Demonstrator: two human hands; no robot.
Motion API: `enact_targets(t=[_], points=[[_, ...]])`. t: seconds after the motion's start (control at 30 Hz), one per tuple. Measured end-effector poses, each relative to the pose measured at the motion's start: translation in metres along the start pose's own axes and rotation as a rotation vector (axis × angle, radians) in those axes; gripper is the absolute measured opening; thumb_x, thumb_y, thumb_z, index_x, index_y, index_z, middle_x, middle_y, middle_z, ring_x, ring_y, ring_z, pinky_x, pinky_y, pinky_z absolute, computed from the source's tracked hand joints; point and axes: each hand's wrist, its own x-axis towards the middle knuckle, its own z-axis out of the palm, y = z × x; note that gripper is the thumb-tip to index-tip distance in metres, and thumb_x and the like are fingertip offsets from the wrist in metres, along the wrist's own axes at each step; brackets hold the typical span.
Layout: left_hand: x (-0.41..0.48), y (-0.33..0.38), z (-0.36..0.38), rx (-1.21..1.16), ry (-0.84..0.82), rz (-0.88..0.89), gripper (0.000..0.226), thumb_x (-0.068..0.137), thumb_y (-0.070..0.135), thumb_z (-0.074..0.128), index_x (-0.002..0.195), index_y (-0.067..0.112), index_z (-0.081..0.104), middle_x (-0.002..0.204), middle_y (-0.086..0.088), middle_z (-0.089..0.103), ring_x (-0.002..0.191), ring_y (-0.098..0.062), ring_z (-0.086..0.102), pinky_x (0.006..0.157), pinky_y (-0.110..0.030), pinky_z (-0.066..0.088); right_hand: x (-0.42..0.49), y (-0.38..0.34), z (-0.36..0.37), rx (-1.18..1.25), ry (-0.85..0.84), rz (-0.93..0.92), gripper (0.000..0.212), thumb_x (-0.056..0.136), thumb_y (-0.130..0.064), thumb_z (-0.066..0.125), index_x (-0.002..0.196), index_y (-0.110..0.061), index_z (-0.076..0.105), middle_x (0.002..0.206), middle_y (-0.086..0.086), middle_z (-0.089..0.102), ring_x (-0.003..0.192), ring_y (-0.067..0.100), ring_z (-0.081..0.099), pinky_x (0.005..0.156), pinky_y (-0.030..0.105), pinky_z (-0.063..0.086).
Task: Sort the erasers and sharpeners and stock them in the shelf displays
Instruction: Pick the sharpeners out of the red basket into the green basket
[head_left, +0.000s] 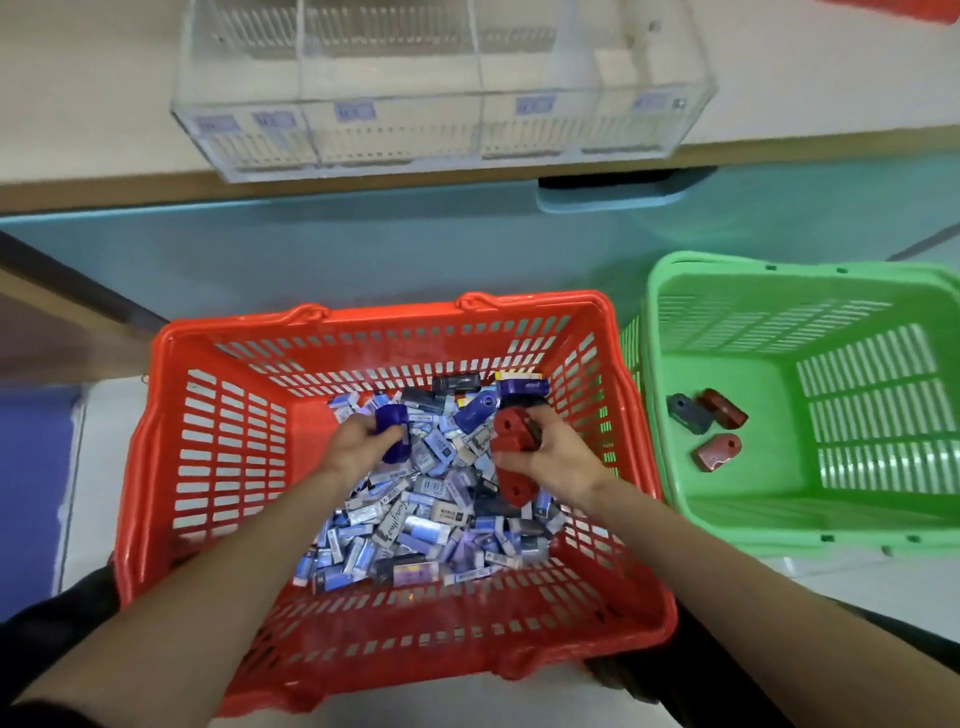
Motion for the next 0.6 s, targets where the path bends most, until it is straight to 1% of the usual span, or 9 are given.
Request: enact_targets(t=[0.03,0.1,0.17,0.23,0.27,0.33,0.4,0.5,0.6], points=[[-0.015,0.015,0.001,-0.037,-0.007,0.072,0.019,0.090,0.016,0.061,0.106,0.007,0.055,0.106,-0.011,0.062,0.079,-0.010,0.059,0.059,-0.014,0.049,-0.009,-0.011,-0.011,0.000,0.007,-0.037,0.052,0.080,-0.017,0.074,0.121,-0.011,0.042,0.095,-0.004,0.059,0.089,0.014,0.061,0.079,0.024,0.052],[-0.038,0.050,0.006,-0.044,-0.017,0.232,0.014,0.088,0.017,0.064,0.092,0.019,0.051,0.101,-0.008,0.063,0.078,-0.008,0.059,0.063,-0.019,0.047,-0.027,-0.032,-0.040,0.006,0.041,-0.113,0.050,0.080,-0.015,0.073,0.121,-0.011,0.044,0.098,-0.001,0.062,0.086,0.013,0.062,0.077,0.022,0.053],[-0.063,0.093,0.019,0.001,-0.060,0.408,0.023,0.085,0.012,0.067,0.086,0.025,0.049,0.093,-0.001,0.062,0.080,-0.009,0.058,0.068,-0.015,0.044,-0.045,-0.047,-0.077,-0.005,0.112,-0.190,0.050,0.079,-0.014,0.074,0.120,-0.010,0.046,0.102,0.004,0.063,0.089,0.017,0.062,0.084,0.033,0.052],[-0.089,0.137,0.041,0.014,-0.127,0.568,0.026,0.084,0.006,0.067,0.084,0.025,0.050,0.086,0.007,0.059,0.075,0.002,0.057,0.069,-0.005,0.042,-0.061,-0.051,-0.122,-0.041,0.187,-0.229,0.047,0.078,-0.013,0.075,0.116,-0.011,0.049,0.100,0.005,0.062,0.084,0.017,0.059,0.080,0.041,0.051],[-0.101,0.157,0.056,0.007,-0.156,0.633,0.025,0.084,0.004,0.066,0.085,0.023,0.051,0.085,0.008,0.058,0.071,0.009,0.057,0.070,-0.003,0.041,-0.066,-0.047,-0.145,-0.068,0.222,-0.234,0.044,0.078,-0.013,0.074,0.114,-0.012,0.049,0.098,0.005,0.061,0.082,0.017,0.058,0.077,0.039,0.052],[-0.117,0.189,0.089,-0.013,-0.212,0.728,0.020,0.084,0.002,0.065,0.091,0.017,0.053,0.084,0.008,0.059,0.066,0.015,0.056,0.072,-0.004,0.043,-0.078,-0.034,-0.192,-0.110,0.296,-0.201,0.041,0.079,-0.011,0.074,0.111,-0.012,0.049,0.092,0.003,0.059,0.077,0.015,0.057,0.064,0.025,0.052],[-0.119,0.210,0.128,0.049,-0.267,0.774,0.020,0.085,0.007,0.067,0.098,0.012,0.053,0.085,0.006,0.062,0.070,0.009,0.060,0.075,-0.010,0.048,-0.080,-0.011,-0.233,-0.100,0.366,-0.095,0.037,0.080,-0.013,0.073,0.106,-0.011,0.047,0.085,0.001,0.056,0.070,0.012,0.056,0.051,0.020,0.048],[-0.105,0.229,0.193,0.367,-0.290,0.797,0.028,0.080,0.022,0.072,0.101,0.010,0.057,0.092,-0.006,0.067,0.084,-0.021,0.065,0.080,-0.036,0.053,-0.058,0.036,-0.273,-0.210,0.435,0.080,0.044,0.078,-0.019,0.075,0.111,-0.006,0.048,0.094,0.009,0.058,0.078,0.021,0.057,0.060,0.027,0.046],[-0.081,0.231,0.243,0.916,-0.284,0.746,0.039,0.079,0.027,0.071,0.105,0.004,0.055,0.101,-0.012,0.062,0.087,-0.027,0.058,0.071,-0.030,0.045,-0.025,0.081,-0.279,-0.476,0.337,0.233,0.053,0.078,-0.028,0.075,0.116,-0.003,0.049,0.103,0.011,0.057,0.088,0.024,0.054,0.071,0.028,0.044]])
